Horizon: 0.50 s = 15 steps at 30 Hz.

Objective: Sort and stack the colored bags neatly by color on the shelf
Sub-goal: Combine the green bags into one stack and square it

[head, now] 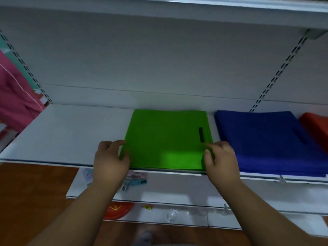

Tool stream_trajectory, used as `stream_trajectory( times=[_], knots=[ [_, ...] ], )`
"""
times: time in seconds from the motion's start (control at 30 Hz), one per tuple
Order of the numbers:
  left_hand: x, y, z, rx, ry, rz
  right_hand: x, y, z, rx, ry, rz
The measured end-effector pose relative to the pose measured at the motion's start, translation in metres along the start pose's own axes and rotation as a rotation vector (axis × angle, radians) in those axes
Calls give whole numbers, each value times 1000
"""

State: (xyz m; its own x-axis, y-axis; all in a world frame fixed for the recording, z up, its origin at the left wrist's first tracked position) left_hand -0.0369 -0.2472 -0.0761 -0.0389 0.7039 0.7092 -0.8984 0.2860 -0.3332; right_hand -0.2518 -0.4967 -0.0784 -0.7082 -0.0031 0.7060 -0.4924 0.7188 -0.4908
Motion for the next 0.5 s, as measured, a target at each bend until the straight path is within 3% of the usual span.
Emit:
stream_trajectory(
  times=[0.17,0.3,0.5],
  knots=[
    [-15,-22,9,347,476,-243,-11,-10,5,-122,19,-59],
    [-32,-30,9,297,519,-377,-25,-5,12,-612,-342,-218],
    [-32,-42,-9,337,586,-393,-28,-6,-5,-868,-750,-126]
  ],
)
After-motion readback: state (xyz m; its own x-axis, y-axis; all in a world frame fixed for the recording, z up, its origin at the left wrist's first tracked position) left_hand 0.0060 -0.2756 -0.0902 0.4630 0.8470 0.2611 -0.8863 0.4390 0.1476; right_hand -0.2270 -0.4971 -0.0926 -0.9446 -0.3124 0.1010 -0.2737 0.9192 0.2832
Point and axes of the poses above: each hand's wrist, its own y-axis away from the middle knuckle, its own x-axis out of the back of the hand, z = x × y, the point moved 5 cm from there along -y, towards the middle knuckle, and after that the axes turned 10 degrees about z, right-handed, at the moved point
